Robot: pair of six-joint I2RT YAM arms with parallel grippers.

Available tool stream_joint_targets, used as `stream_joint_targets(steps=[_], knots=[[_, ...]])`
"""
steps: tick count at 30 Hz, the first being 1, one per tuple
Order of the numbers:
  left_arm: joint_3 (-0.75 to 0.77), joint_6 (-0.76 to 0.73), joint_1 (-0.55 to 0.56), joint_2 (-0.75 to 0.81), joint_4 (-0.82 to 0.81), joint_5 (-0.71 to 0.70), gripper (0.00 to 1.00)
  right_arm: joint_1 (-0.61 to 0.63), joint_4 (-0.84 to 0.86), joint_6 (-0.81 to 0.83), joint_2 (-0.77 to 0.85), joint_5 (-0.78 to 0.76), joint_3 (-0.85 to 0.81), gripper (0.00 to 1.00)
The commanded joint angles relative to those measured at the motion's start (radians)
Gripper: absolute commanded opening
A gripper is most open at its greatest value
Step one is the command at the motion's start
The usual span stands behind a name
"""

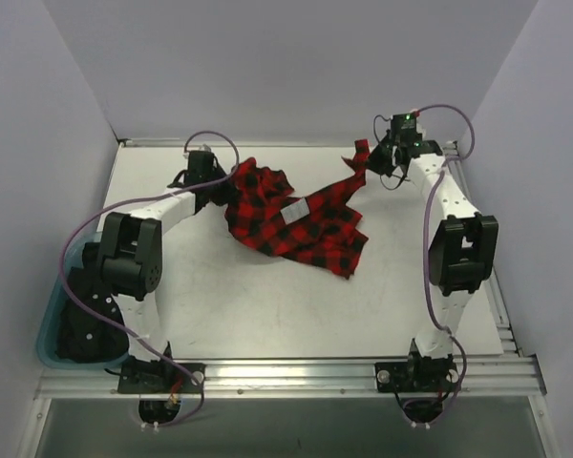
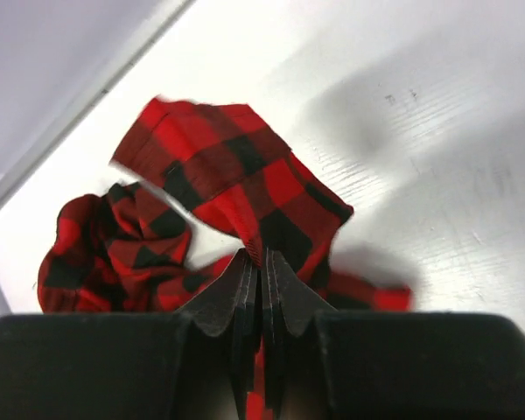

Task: Fold and stack the long sleeve shirts
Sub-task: Flatten the shirt out

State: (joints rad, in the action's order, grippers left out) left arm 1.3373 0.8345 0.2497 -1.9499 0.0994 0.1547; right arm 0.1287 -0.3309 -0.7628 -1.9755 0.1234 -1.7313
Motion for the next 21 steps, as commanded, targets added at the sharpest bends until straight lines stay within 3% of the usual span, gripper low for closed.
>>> stream_joint_targets(steps=[1,7,9,10,14,16,19,20,21], knots=[[0.011,-0.009,-0.006,0.118,0.003,-0.029,0.0,-0.012,-0.079,0.039,0.157,0.035,0.014,0.0],[-0.216,-0.003,-0.003,0.357,-0.018,-0.098,0.0,0.02,-0.082,0.022,0.533,0.065,0.384,0.0],[-0.34,0.009,0.0,0.487,-0.027,-0.118,0.0,0.061,-0.089,0.013,0.744,0.05,0.543,0.0],[-0.39,0.011,0.002,0.488,-0.033,-0.118,0.0,0.077,-0.094,0.013,0.745,0.038,0.603,0.0],[-0.582,0.034,0.014,0.656,-0.035,-0.122,0.0,0.186,-0.123,-0.053,1.028,-0.002,0.853,0.0],[-0.682,0.054,0.019,0.698,-0.021,-0.122,0.03,0.239,-0.126,-0.078,1.095,-0.001,1.003,0.0],[-0.777,0.06,0.02,0.77,0.019,-0.127,0.18,0.281,-0.137,-0.093,1.149,0.015,1.151,0.23],[-0.786,0.055,0.02,0.807,0.058,-0.133,0.24,0.287,-0.143,-0.092,1.15,0.042,1.168,0.38],[-0.793,0.034,0.02,0.828,0.084,-0.136,0.41,0.292,-0.158,-0.081,1.15,0.051,1.179,0.47]])
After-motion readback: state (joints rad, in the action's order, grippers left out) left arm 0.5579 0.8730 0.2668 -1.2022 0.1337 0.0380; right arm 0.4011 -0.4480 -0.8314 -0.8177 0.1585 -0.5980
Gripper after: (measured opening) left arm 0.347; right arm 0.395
